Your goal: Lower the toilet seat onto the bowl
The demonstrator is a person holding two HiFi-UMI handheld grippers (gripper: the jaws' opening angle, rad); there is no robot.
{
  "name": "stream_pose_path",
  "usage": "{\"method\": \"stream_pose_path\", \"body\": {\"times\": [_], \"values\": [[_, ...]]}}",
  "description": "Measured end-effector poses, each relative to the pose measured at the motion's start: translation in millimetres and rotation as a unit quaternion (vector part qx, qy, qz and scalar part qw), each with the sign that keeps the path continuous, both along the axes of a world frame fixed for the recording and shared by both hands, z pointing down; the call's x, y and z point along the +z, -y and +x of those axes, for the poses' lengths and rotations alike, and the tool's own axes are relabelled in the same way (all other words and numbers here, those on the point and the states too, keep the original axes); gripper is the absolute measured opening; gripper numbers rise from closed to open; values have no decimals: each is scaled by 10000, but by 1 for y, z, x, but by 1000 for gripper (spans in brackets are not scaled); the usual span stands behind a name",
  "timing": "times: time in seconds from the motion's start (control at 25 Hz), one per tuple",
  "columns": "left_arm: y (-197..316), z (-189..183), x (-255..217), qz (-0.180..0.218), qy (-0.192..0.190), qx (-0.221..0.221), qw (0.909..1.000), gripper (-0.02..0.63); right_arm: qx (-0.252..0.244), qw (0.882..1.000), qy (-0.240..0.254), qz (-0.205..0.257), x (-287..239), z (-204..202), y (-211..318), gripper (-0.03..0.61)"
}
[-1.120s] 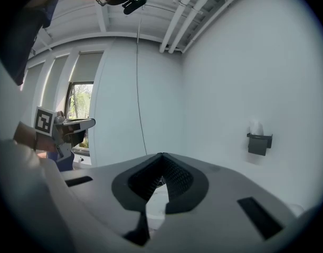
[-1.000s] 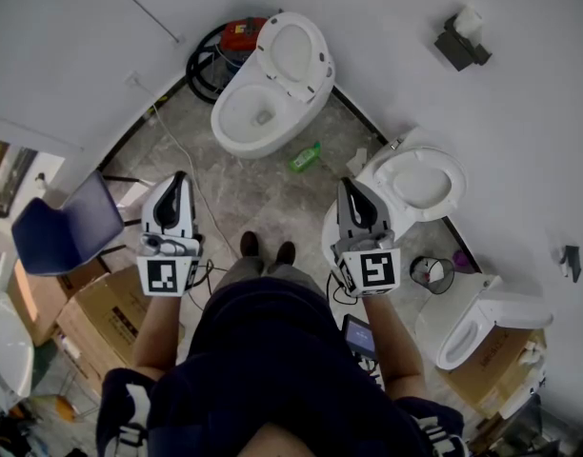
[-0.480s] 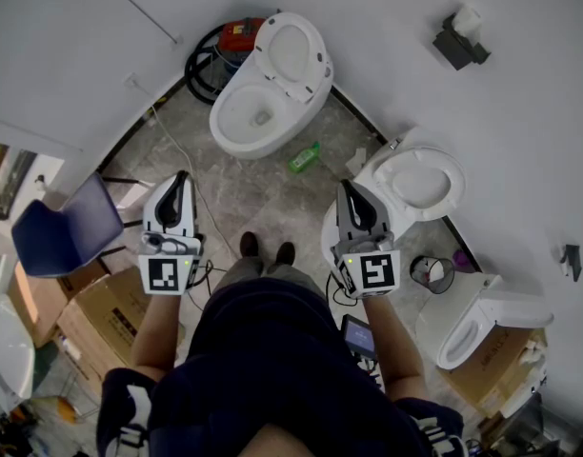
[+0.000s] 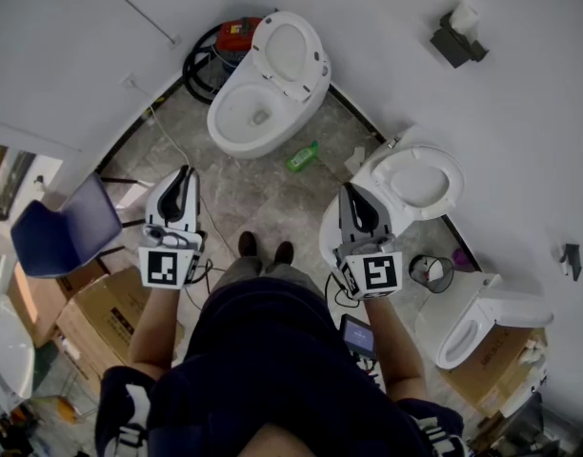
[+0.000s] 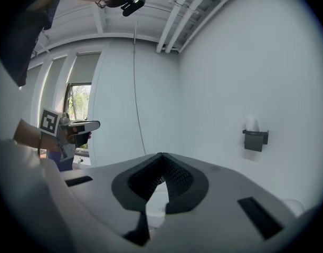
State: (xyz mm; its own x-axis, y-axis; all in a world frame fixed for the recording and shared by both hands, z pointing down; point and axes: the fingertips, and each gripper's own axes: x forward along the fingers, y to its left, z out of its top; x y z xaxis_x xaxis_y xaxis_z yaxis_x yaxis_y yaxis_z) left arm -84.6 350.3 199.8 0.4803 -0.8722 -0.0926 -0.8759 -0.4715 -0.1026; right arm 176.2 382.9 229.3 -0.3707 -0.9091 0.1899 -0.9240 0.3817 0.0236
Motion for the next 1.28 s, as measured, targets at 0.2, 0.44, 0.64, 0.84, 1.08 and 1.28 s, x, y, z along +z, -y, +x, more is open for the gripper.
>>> {"method": "stream_pose_path", "body": {"times": [0.2,0.44,0.64,0.84,1.08,1.28], "values": [[2,4,2,-79,18,-7,10000,72,-15,10000,-7,-51,3,3,-1,18],[7,6,8,-220,56,55,9997,127,-36,10000,4,-80,6,7,-2,18],[19,21,7,-257,102,115,9996,179,-52,9999,64,-107,9,22,-4,18],[31,46,7,-223,111,218,9995,211,-121,9997,110,-167,16,42,-7,18],[43,72,15,-392,106,301,9987,274,-213,9994,118,-246,23,58,-12,18],[59,81,18,-472,25,361,9982,313,-214,9993,117,-277,28,64,-6,18]]}}
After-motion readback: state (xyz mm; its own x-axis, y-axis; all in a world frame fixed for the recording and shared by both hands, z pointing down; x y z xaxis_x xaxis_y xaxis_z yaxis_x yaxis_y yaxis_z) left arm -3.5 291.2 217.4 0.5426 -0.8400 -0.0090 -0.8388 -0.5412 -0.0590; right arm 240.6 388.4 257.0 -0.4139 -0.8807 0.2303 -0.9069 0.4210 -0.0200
